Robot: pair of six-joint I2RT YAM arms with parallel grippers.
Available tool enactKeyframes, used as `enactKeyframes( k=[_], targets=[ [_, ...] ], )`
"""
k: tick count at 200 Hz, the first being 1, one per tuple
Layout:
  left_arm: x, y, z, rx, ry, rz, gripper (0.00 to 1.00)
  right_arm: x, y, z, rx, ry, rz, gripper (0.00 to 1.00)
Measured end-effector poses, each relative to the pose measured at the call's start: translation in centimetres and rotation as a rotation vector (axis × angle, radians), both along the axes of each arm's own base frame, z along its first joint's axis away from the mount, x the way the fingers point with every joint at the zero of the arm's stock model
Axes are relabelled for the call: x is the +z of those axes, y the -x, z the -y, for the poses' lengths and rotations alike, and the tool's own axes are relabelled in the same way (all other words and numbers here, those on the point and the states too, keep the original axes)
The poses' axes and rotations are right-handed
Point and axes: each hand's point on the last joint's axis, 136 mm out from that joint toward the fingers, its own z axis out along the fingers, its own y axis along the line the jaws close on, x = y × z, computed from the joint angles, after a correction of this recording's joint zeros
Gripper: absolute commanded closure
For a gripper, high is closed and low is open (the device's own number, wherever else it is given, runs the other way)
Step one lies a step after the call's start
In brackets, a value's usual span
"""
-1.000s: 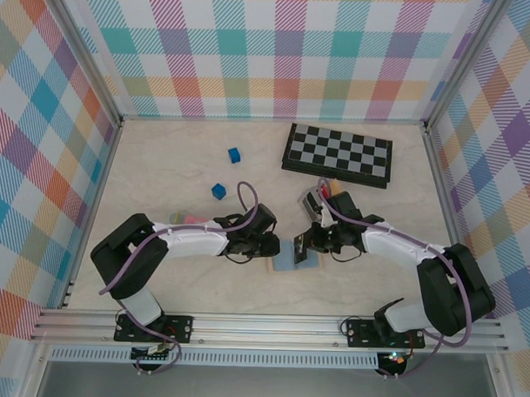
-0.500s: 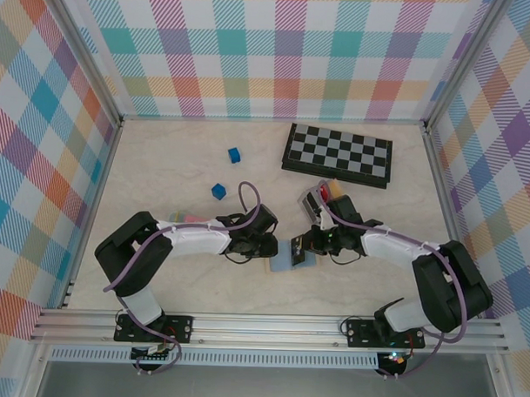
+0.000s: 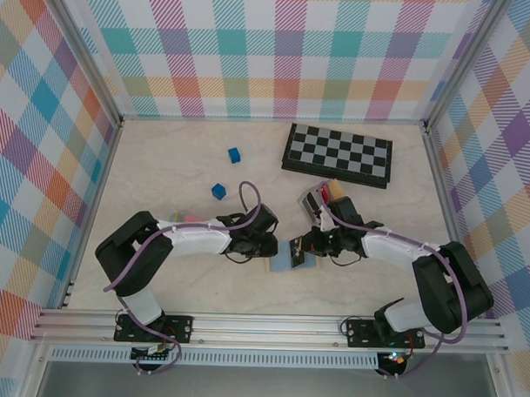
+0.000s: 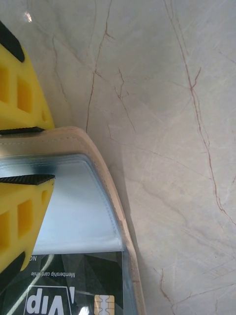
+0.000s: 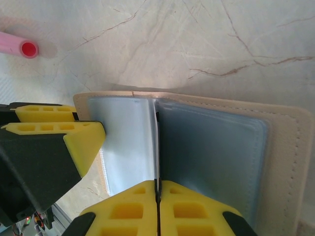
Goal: Put the credit cards into the card holder
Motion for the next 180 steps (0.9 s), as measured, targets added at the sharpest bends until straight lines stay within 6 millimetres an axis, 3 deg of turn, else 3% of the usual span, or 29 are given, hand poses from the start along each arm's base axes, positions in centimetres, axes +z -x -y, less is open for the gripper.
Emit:
enactKeyframes(
  k=[70,128,180],
  targets=[
    [-0.1,-0.1,0.1,0.000,-0.001,-0.001,0.73,2.1,-0.7,0.1,-0.024,-0.020,0.075,0.94],
    [-0.1,-0.1,0.1,0.000,-0.001,-0.001,0.73,-0.5,-0.2,-0.1,-0.024,-0.017,0.005,0.94],
    [-0.1,-0.1,0.1,0.000,-0.001,-0.001,0.74,-0.9,-0.1,-0.7,-0.007,-0.050,-0.009,0.94]
  ],
)
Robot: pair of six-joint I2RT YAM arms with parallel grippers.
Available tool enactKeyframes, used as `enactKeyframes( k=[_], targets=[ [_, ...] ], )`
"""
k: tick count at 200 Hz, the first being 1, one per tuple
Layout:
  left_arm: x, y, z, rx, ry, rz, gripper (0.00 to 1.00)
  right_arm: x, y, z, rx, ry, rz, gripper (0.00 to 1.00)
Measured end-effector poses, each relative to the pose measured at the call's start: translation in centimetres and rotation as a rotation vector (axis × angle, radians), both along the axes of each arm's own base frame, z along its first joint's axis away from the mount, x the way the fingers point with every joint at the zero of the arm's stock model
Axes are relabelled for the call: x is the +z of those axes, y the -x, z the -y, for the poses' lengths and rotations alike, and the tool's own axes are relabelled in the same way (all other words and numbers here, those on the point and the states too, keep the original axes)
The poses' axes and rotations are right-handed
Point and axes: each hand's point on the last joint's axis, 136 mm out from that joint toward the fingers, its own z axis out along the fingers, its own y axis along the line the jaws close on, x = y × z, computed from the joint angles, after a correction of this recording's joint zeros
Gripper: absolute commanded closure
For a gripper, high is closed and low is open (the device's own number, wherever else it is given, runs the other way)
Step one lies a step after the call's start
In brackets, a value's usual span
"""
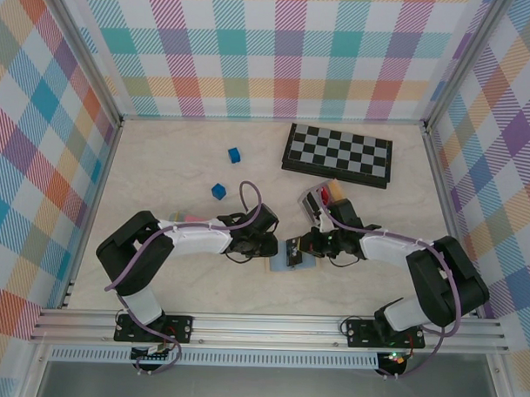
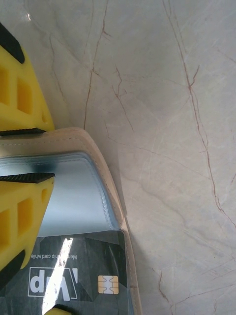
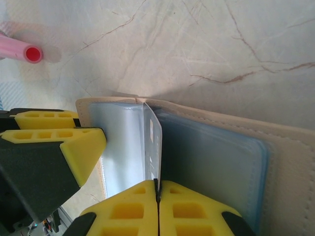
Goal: Put the credit cards into the card holder
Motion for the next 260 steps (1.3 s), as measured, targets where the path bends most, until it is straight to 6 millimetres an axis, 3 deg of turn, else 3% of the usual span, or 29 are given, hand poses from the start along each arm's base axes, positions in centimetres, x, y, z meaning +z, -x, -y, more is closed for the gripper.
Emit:
enactKeyframes(
  k=[68,144,210,260],
  targets=[
    [0.0,-0.1,-0.1,0.007,-0.007,0.006,0.71,0.0,0.7,0.0,0.013,-0.010,-0.008,0.94],
    [0.3,0.0,-0.7,0.042,-0.002,0.010,0.60,-0.3,0.7,-0.6,-0.005,-0.041,-0.031,0.92],
    [0.3,0.0,-1.3,0.072,-0.014,0.013,0.79,-1.2,0.6,-0.2,-0.065,-0.008,-0.080,0.93],
    [0.3,-0.1,-1.2,0.075,-0.009,0.016,0.84,-0.4,0.6,0.1,-0.103,-0.001,-0.044,0.93]
  ],
)
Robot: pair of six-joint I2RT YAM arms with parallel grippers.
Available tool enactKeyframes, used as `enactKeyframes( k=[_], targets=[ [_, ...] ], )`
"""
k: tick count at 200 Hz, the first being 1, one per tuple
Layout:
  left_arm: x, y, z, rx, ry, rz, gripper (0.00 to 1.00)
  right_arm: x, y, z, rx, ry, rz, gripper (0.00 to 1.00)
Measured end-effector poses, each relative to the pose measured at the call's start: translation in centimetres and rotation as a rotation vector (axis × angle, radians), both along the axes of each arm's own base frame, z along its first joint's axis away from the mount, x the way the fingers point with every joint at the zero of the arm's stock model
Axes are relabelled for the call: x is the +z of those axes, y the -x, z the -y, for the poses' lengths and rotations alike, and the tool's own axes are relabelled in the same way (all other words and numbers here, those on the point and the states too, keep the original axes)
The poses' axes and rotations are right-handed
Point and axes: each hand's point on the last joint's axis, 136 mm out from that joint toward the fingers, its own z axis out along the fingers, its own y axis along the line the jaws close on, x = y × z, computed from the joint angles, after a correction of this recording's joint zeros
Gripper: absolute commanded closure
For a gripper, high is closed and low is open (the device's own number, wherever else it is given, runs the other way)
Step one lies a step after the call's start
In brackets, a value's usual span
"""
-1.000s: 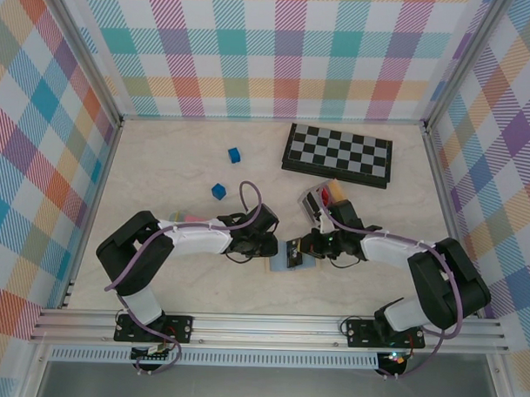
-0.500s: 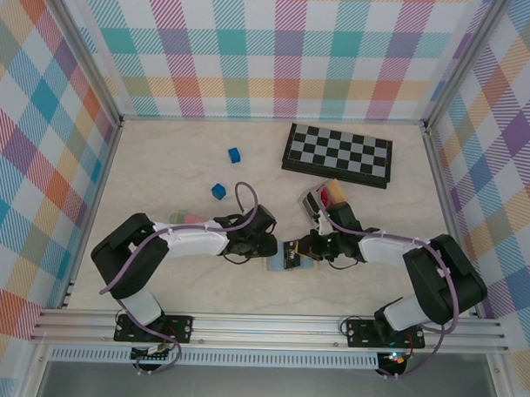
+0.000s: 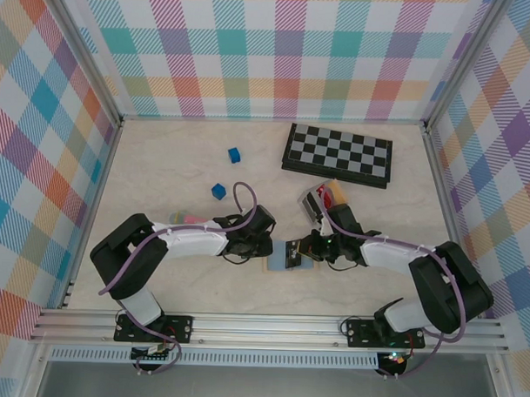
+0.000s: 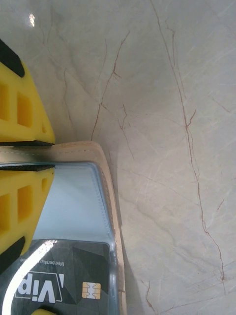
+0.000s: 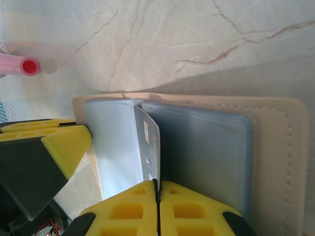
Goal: Put the credit cards into the card holder
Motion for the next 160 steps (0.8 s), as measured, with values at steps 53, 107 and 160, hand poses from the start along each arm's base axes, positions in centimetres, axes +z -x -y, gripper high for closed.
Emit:
enactKeyframes(
  k=[53,107,160],
  targets=[
    [0.0,0.0,0.0,0.000,-0.001,-0.001,0.84,-0.6,0.7,-1.4,0.045,-0.009,-0.007,0.94],
    [0.0,0.0,0.0,0.000,-0.002,-0.001,0.83,-0.1,0.5,-2.0,0.068,-0.022,-0.006,0.91],
    [-0.1,0.0,0.0,0.001,-0.001,-0.001,0.80,-1.0,0.6,-3.3,0.084,-0.034,-0.039,0.89]
  ],
)
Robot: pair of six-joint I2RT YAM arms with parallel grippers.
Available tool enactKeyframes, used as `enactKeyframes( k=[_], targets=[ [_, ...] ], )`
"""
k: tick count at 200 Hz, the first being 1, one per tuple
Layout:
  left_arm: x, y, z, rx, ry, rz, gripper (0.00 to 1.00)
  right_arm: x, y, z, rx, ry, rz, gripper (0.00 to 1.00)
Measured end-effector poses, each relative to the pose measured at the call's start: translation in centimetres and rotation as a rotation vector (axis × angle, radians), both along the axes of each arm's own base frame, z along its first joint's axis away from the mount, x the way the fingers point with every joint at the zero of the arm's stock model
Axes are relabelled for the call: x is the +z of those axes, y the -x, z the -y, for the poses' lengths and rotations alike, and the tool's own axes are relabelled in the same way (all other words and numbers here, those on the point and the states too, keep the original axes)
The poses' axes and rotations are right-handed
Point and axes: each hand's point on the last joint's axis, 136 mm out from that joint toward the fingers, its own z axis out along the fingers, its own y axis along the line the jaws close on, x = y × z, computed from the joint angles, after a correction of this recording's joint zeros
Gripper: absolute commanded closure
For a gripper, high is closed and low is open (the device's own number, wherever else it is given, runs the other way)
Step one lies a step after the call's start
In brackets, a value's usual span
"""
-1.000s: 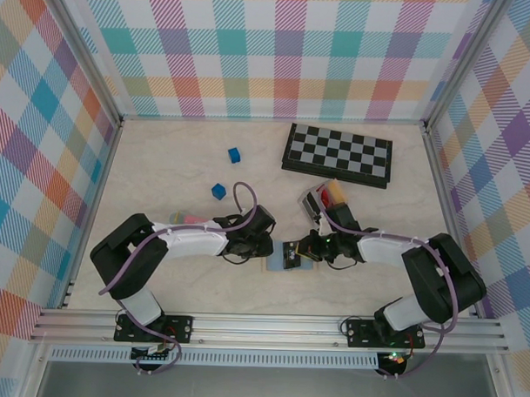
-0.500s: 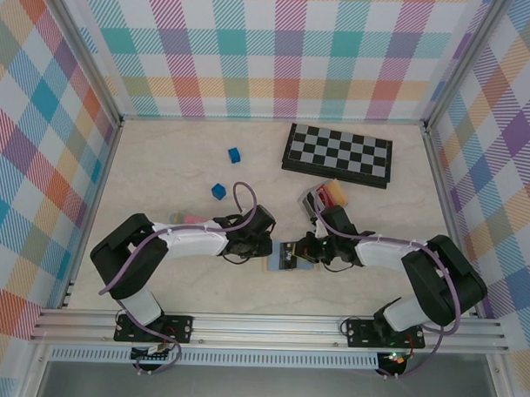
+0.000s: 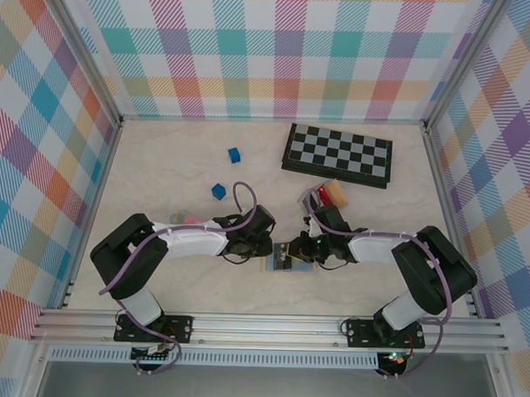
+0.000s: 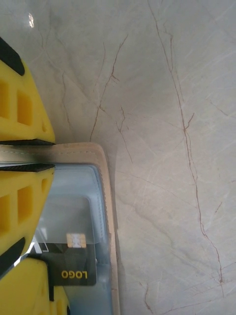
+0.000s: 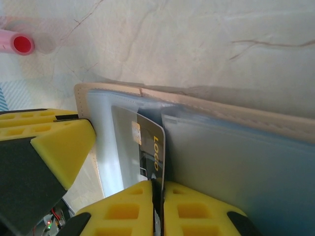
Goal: Put the credit cards into the card holder
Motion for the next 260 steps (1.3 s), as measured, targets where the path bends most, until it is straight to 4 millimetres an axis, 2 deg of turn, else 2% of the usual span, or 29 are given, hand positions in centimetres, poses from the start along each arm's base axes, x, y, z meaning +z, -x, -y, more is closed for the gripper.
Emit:
enactKeyframes(
  k=[36,76,96,120,145,219,260],
  targets=[
    [0.0,-0.1,-0.1,0.003,-0.001,0.000,0.79,0.1,-0.2,-1.0,0.008,-0.004,-0.008,0.84],
    [0.0,-0.1,0.0,0.004,0.002,0.000,0.79,0.0,-0.1,-0.4,0.000,0.061,-0.012,0.74],
    [0.0,-0.1,0.0,0.005,0.004,-0.001,0.78,0.1,0.1,0.3,-0.008,0.092,-0.010,0.75],
    [-0.4,0.2,-0.3,0.004,-0.003,-0.009,0.78,0.0,0.4,0.7,-0.003,0.116,-0.009,0.82],
    [-0.5,0.2,-0.3,0.006,0.002,-0.009,0.80,0.0,0.5,0.7,0.003,0.112,-0.015,0.85],
    [-0.7,0.3,-0.3,0.059,0.049,-0.017,0.87,-0.1,0.4,-0.7,-0.040,0.062,-0.082,0.82],
    [-0.7,0.3,-0.2,0.089,0.076,-0.019,0.92,0.2,0.4,-0.7,-0.055,0.059,-0.095,0.72]
  ],
)
